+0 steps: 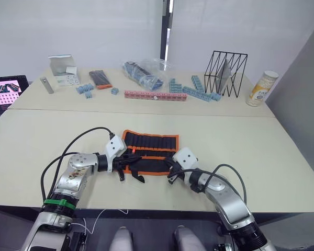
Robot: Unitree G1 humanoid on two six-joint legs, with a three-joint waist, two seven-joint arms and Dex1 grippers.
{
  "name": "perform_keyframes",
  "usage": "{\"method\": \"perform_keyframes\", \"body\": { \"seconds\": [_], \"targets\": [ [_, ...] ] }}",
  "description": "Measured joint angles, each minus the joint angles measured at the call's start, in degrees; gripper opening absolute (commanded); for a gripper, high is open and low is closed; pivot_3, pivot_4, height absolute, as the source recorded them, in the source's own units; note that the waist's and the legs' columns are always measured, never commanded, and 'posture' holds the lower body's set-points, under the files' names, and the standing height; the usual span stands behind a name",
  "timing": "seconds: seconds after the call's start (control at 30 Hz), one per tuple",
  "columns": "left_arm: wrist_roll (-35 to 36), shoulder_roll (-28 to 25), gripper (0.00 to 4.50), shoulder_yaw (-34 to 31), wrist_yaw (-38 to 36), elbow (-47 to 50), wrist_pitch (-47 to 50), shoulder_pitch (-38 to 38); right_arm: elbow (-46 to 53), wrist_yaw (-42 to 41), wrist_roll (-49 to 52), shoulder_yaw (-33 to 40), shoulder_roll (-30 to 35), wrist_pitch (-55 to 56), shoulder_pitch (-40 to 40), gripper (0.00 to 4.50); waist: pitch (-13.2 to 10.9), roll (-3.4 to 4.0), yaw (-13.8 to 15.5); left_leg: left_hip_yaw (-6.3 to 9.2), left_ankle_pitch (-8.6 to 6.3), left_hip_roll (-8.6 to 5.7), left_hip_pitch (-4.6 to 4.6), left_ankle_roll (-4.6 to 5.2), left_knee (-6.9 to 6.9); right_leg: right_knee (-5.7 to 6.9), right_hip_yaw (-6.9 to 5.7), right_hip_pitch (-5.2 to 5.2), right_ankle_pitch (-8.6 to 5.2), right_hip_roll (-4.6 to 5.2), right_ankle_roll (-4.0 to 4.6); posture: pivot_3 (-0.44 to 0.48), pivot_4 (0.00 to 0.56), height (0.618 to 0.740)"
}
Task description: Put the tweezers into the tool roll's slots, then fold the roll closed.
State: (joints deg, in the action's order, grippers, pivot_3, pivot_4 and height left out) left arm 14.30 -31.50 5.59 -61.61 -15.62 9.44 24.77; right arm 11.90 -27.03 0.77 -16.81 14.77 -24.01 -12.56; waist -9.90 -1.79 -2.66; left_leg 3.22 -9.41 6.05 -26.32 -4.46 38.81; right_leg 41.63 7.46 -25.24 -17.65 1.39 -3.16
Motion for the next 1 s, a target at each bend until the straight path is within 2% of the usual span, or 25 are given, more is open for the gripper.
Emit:
{"method": "perform_keyframes", "body": {
  "seconds": [0.13, 0.33, 0.43, 0.6, 0.8, 0.9, 1.0],
  "targets": [
    [4.3, -3.4, 0.02, -4.7, -1.7, 5.3, 1.5, -3.4, 3.0, 0.0, 1.8, 2.1, -0.3, -3.4, -0.1, 0.0, -0.1, 0.0, -0.2, -0.02, 0.01, 0.01, -0.2, 0.01, -0.1, 0.0, 0.02, -0.18, 0.01, 0.0, 0.0, 0.0, 0.15, 0.663],
    [11.8, -10.2, 0.02, -16.5, -2.0, 17.4, 5.3, -11.9, 14.3, -2.1, 9.5, 12.3, 6.0, -17.1, -3.8, 0.0, -0.1, 0.02, 0.3, 0.0, 0.01, 0.0, -0.93, 0.01, -0.18, 0.0, 0.0, -0.87, 0.03, 0.01, -0.03, 0.0, 0.15, 0.663],
    [11.9, -13.6, 0.0, -20.0, -3.2, 18.3, 4.6, -17.7, 16.1, -3.7, 12.3, 15.2, 9.8, -22.7, -3.9, 0.81, -0.1, 0.02, 0.3, -0.02, 0.0, 0.0, -0.93, 0.02, -0.45, -0.17, 0.01, -0.96, 0.02, 0.01, 0.0, 0.0, 0.15, 0.663],
    [14.3, -17.9, 1.37, -24.5, -9.5, 15.9, 3.2, -21.6, 15.8, -6.8, 17.5, 16.9, 14.0, -30.3, -4.7, 2.51, -0.2, 0.02, 0.3, -0.03, 0.0, 0.01, -0.93, 0.02, -0.5, -0.29, 0.0, -0.99, 0.0, 0.03, 0.03, 0.0, 0.15, 0.663],
    [16.7, -17.5, 3.41, -27.0, -11.0, 16.7, 3.1, -23.5, 12.3, -8.9, 20.9, 16.8, 15.9, -34.3, -4.9, 4.5, -0.3, 0.01, 0.2, -0.18, 0.01, 0.0, -0.95, 0.02, -0.53, -0.54, 0.02, -0.95, 0.03, 0.13, 0.02, 0.0, 0.15, 0.663],
    [17.5, -17.0, 4.41, -27.0, -10.7, 17.8, 3.3, -24.1, 11.9, -8.9, 22.4, 17.1, 15.9, -35.8, -4.9, 4.5, -0.3, 0.0, 0.2, -0.15, 0.01, 0.01, -0.94, 0.02, -0.61, -0.51, 0.0, -0.97, 0.04, 0.1, 0.03, 0.0, 0.15, 0.663],
    [18.3, -16.8, 4.46, -28.0, -10.0, 19.1, 3.3, -24.4, 11.7, -8.5, 23.3, 17.6, 15.6, -36.8, -4.9, 4.5, -0.3, 0.0, 0.2, -0.16, 0.01, 0.01, -0.94, 0.02, -0.62, -0.52, 0.0, -0.96, 0.04, 0.1, 0.02, 0.0, 0.15, 0.663]
  ]
}}
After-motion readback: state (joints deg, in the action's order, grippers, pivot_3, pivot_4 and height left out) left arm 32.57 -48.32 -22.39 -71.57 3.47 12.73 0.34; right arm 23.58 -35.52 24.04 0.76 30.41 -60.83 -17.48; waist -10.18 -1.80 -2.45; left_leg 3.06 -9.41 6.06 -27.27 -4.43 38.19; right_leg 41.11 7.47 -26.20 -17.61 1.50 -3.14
